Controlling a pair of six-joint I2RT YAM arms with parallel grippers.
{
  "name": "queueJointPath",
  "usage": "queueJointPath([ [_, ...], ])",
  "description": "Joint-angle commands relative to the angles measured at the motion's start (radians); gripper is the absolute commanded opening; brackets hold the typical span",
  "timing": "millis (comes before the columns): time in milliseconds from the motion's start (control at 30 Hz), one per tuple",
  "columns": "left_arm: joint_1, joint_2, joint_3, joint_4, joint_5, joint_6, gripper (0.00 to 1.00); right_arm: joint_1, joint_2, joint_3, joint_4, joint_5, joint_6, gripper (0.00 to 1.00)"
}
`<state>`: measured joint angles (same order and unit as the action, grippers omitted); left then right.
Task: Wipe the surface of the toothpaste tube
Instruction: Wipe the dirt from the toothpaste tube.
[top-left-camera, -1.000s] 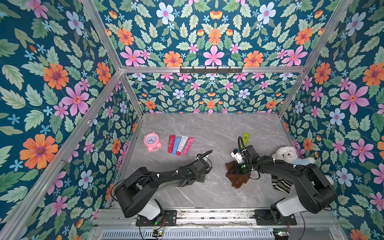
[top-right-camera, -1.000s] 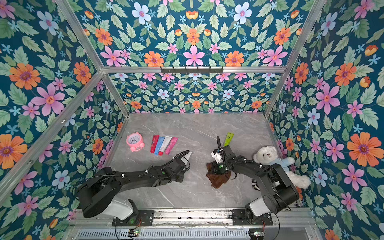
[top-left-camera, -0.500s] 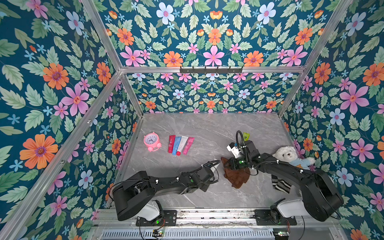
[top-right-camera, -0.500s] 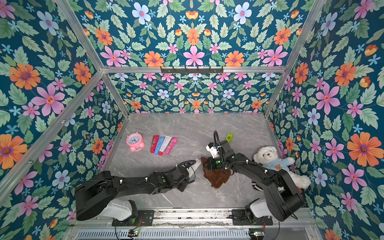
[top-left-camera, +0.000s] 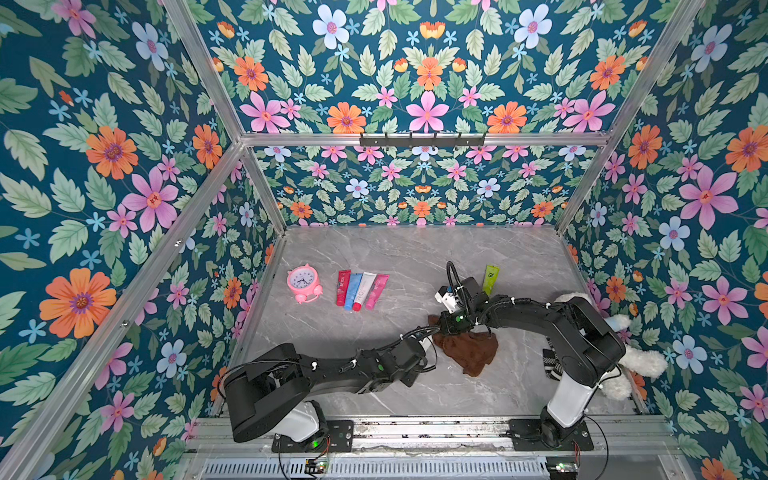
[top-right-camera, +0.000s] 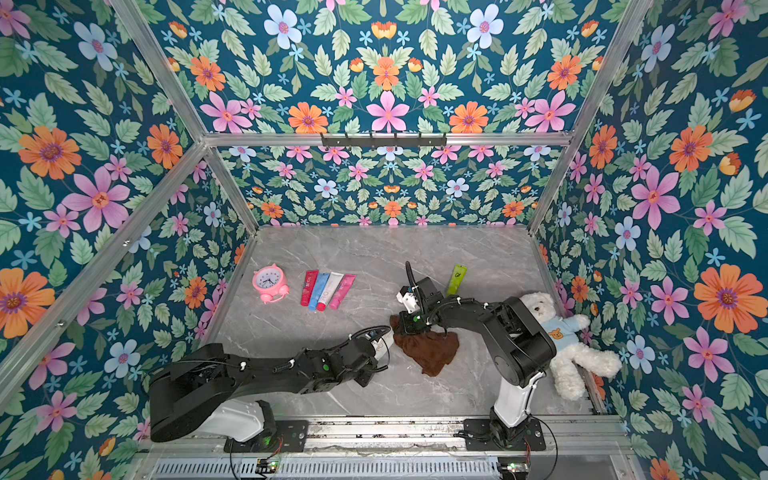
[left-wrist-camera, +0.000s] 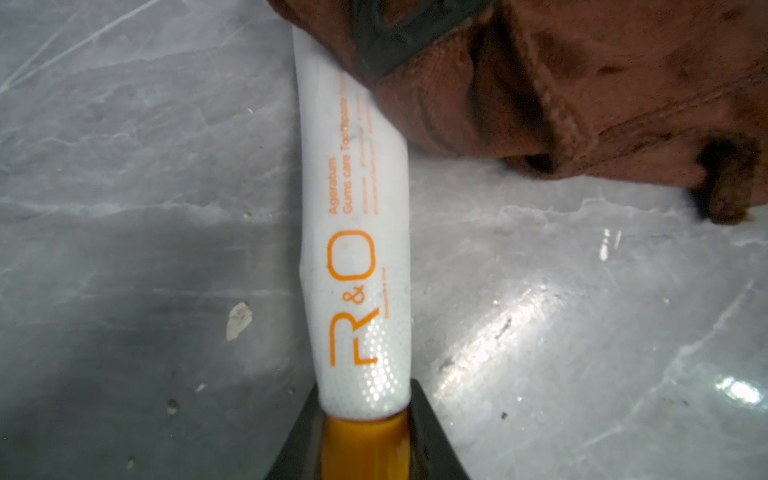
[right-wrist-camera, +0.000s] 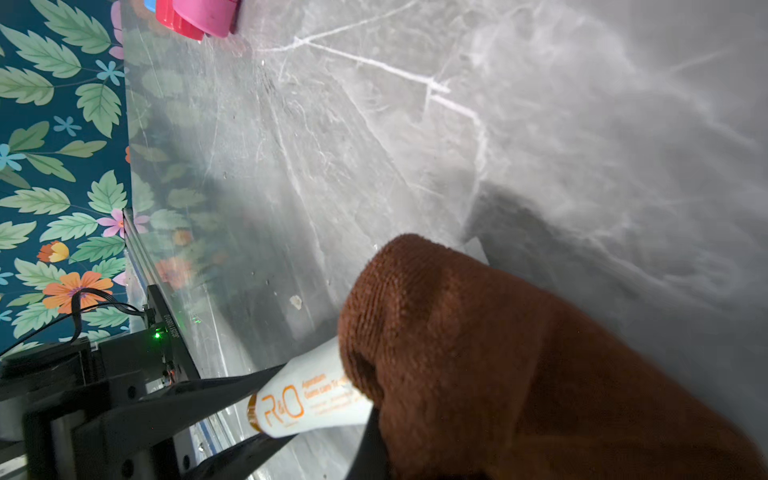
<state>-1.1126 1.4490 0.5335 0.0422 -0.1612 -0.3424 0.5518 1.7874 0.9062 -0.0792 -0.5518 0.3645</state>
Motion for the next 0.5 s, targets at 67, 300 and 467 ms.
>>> queueJointPath([
  [67,0.001,0.006,-0.001,0.025,-0.011,0.022,0.01,0.04,-0.007,-0.075,-0.012,0.008,0.018,0.0],
  [300,0.002,0.019,0.006,0.028,-0.007,0.032,0.01,0.146,-0.083,-0.128,0.08,-0.062,0.093,0.0],
  [467,0.002,0.019,0.006,0.028,-0.009,0.034,0.0,0.16,-0.083,-0.128,0.124,-0.067,0.123,0.0],
])
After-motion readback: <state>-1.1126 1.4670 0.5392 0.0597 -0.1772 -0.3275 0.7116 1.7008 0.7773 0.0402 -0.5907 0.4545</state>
